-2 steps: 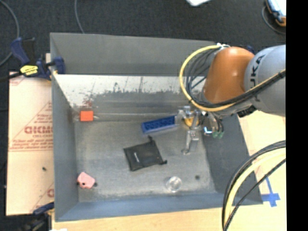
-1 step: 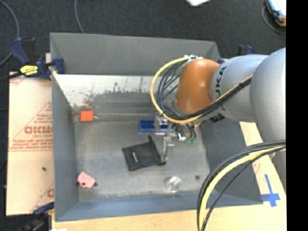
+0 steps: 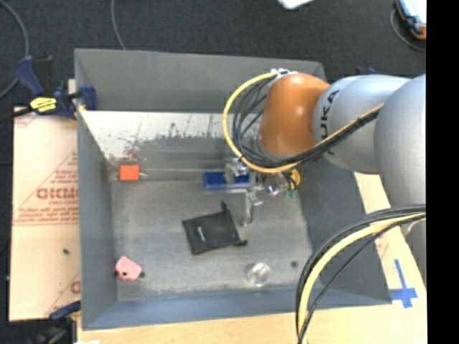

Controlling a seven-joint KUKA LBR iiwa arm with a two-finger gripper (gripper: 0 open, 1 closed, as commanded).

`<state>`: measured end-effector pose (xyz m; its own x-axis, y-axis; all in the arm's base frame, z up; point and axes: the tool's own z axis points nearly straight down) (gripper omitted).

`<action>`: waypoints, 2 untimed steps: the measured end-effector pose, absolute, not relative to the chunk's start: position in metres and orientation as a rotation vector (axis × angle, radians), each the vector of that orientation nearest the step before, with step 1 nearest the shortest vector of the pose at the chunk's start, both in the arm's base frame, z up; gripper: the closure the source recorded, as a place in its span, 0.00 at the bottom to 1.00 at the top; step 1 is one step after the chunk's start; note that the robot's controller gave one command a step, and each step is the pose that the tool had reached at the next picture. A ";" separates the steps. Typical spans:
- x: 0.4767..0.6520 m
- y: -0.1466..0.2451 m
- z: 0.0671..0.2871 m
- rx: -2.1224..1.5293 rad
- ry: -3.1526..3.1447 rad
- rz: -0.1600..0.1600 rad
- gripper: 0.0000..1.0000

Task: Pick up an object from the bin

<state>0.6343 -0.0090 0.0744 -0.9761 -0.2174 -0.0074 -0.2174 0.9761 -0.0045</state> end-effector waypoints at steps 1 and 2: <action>0.626 0.020 0.073 0.011 3.130 0.000 0.00; 0.611 0.033 0.074 -0.051 3.124 -0.006 0.00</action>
Offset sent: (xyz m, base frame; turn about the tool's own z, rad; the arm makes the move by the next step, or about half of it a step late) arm -0.0256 0.0432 -0.0035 0.1855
